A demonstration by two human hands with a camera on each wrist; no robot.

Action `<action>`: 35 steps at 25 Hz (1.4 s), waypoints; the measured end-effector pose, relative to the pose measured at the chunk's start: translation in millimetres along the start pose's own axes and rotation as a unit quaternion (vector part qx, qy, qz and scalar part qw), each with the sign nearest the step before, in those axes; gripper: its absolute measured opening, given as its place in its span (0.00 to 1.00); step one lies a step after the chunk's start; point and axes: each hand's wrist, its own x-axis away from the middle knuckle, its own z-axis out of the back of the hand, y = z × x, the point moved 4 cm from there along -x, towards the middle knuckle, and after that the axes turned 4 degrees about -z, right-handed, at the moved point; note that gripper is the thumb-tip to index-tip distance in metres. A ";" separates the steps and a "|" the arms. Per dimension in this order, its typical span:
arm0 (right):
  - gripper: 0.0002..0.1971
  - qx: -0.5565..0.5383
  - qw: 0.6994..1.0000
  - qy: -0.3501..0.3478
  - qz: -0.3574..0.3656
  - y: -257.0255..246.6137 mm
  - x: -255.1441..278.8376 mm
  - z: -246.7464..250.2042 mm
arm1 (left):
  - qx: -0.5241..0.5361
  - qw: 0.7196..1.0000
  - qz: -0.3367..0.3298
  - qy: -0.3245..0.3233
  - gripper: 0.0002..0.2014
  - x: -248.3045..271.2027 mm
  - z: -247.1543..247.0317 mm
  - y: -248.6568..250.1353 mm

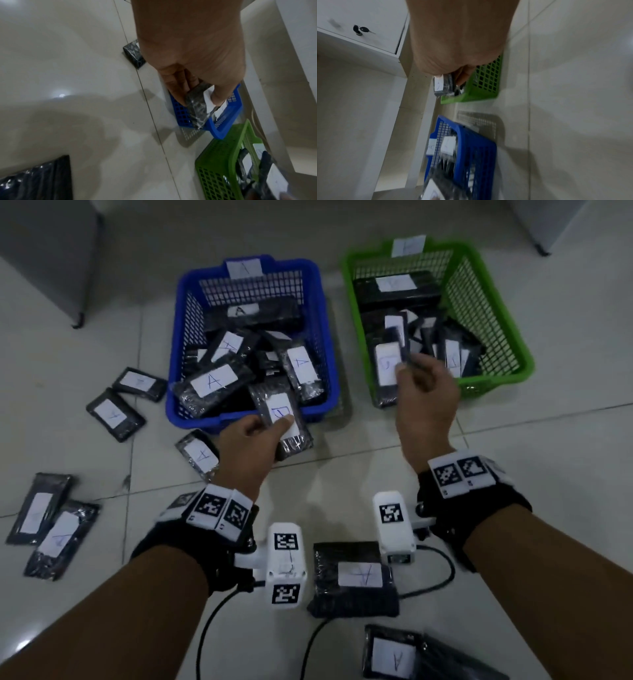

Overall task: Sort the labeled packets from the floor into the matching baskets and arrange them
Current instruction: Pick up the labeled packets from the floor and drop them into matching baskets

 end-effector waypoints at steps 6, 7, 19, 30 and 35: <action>0.16 0.241 0.965 -0.027 0.099 -11.8 -102.5 37.0 | -0.012 0.997 -0.064 -0.048 0.05 14.6 -80.3 38.6; 0.16 0.261 0.959 -0.047 0.105 -10.7 -112.3 43.6 | -0.014 0.996 -0.070 -0.054 0.04 12.3 -97.1 44.6; 0.18 0.270 0.944 -0.056 0.181 17.9 -87.8 156.2 | -0.183 0.965 -0.166 -0.085 0.14 -49.7 -232.3 79.4; 0.20 0.377 0.914 -0.027 0.149 10.0 -4.5 198.5 | -0.371 0.735 -0.529 -0.205 0.20 70.2 -219.1 19.1; 0.23 0.484 0.875 0.019 0.010 37.6 63.6 259.7 | -0.406 0.649 -0.518 -0.381 0.23 134.4 -225.0 -45.0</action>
